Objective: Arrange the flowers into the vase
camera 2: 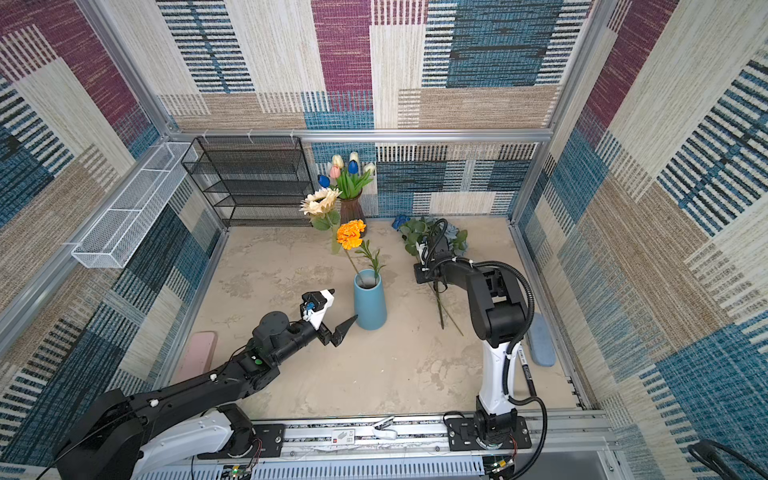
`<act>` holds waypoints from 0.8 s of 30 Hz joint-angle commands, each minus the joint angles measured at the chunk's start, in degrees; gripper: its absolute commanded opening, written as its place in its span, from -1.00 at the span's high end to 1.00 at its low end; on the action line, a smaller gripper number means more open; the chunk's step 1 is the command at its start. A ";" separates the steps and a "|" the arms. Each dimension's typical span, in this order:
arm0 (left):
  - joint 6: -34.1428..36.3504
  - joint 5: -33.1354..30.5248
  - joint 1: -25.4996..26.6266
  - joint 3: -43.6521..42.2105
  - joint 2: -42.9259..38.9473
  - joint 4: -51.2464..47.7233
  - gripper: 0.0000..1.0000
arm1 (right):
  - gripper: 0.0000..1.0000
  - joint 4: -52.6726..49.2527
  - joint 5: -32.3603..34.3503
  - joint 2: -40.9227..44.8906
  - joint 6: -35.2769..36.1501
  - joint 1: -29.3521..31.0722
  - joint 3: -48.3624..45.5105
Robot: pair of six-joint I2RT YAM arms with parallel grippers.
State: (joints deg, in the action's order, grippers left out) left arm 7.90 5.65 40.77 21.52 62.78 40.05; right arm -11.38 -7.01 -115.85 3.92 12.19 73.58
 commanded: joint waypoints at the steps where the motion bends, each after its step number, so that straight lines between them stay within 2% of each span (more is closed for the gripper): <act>1: 1.24 -0.63 0.01 0.28 -0.45 1.45 -0.95 | 1.00 -0.05 -3.50 2.04 -0.40 0.10 0.04; 6: 1.24 -0.73 0.01 0.46 -1.20 0.86 -0.95 | 1.00 -0.82 -9.96 5.26 -2.82 0.05 0.03; 10: 1.25 -0.82 0.01 0.55 -2.11 0.14 -0.95 | 1.00 -1.26 -19.12 8.43 -5.36 0.12 0.20; 13: 1.24 -0.88 0.01 0.39 -2.92 -0.30 -0.95 | 1.00 -1.19 -23.45 10.81 -7.44 0.09 -0.23; 20: 1.06 -0.73 -0.01 0.20 -3.89 -0.76 -0.95 | 1.00 1.91 -26.17 18.88 -10.85 0.01 -2.19; 24: 1.10 -0.56 0.01 0.47 -5.03 -1.51 -0.95 | 1.00 5.22 -24.81 26.56 -13.77 0.00 -2.91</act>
State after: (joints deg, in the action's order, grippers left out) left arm 7.90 4.89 40.77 21.58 58.48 38.72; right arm -11.16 -31.07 -93.25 -6.63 12.21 70.85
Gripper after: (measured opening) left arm 0.976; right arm 0.059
